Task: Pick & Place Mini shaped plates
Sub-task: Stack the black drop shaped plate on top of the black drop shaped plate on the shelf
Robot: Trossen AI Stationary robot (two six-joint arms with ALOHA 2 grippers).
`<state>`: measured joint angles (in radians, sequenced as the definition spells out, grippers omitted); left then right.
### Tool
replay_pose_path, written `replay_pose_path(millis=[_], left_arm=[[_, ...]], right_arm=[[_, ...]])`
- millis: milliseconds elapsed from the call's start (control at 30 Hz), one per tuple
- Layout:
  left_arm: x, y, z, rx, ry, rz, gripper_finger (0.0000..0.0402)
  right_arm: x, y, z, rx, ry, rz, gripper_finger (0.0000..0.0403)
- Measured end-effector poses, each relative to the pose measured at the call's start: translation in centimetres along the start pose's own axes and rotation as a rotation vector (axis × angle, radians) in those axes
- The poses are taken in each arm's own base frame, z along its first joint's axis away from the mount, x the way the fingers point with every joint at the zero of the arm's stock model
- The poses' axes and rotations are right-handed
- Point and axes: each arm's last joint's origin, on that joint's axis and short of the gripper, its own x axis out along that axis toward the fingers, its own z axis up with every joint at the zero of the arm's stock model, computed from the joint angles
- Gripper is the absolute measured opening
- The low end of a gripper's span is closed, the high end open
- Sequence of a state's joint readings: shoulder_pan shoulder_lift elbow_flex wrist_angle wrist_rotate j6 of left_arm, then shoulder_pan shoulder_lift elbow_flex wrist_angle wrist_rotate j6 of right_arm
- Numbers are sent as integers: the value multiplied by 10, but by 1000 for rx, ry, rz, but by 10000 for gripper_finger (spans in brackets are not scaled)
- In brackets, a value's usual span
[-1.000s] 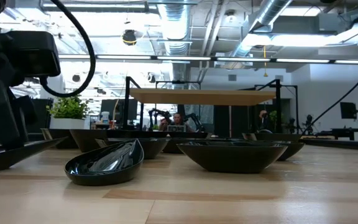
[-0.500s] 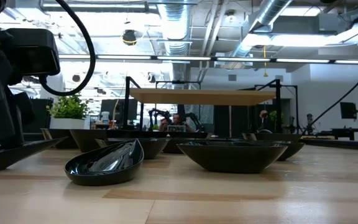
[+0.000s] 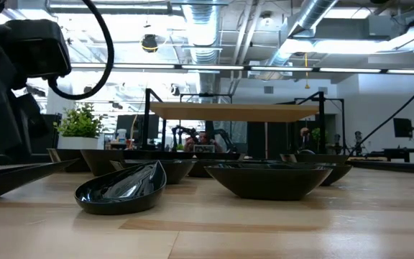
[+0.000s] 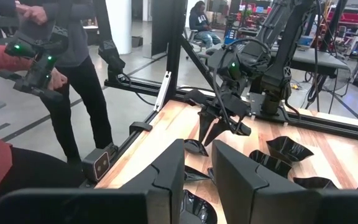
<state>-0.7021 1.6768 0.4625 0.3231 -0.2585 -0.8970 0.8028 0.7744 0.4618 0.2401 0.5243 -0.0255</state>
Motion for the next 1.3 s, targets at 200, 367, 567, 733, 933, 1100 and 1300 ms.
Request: replay_pose_path(millis=[200,367,567,733,933,1100,1300], left_arm=[[1,1,0,3,-3,7,94],[10,5,-7,11,15,34,127],[21,5,-11,6,-4,17,152],[22,6,-12,7,1,20,144],[22,6,-12,8,4,24,99],[22,7,-12,8,6,23,63],[22,6,-12,5,11,9,40]], right_arm=[[0,0,0,0,0,0,77],[0,0,0,0,0,0,77],[0,0,0,0,0,0,77],[0,0,0,0,0,0,77],[0,0,0,0,0,0,77],[0,0,0,0,0,0,77],[0,0,0,-1,0,0,77]])
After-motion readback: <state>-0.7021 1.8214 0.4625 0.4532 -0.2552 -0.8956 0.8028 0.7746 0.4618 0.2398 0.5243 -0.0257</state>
